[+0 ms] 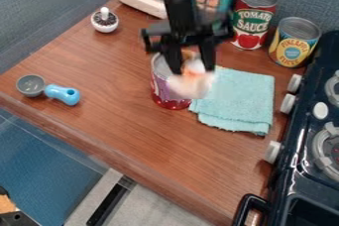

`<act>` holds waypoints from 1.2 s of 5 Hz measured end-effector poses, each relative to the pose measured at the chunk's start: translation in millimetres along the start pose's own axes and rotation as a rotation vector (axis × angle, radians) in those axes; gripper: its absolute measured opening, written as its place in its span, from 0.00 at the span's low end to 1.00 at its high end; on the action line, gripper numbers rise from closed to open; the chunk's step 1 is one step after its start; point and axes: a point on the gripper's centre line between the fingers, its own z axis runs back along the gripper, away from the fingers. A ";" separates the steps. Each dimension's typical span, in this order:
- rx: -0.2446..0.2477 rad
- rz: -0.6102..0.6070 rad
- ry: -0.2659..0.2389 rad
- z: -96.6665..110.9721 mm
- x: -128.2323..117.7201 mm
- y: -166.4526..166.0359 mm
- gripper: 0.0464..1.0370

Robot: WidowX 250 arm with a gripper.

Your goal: Move the toy to the bottom right of the table

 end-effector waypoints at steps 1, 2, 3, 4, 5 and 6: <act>0.009 -0.066 0.070 -22.1 -9.8 3.4 0.47; 0.000 -0.125 0.156 -45.5 -20.7 2.0 0.47; 0.013 -0.172 0.220 -64.1 -33.6 -0.2 0.55; 0.039 -0.189 0.261 -68.6 -38.8 -1.5 0.86; 0.050 -0.185 0.252 -66.4 -39.2 -2.8 0.97; 0.026 -0.196 0.196 -49.3 -35.8 -12.3 0.96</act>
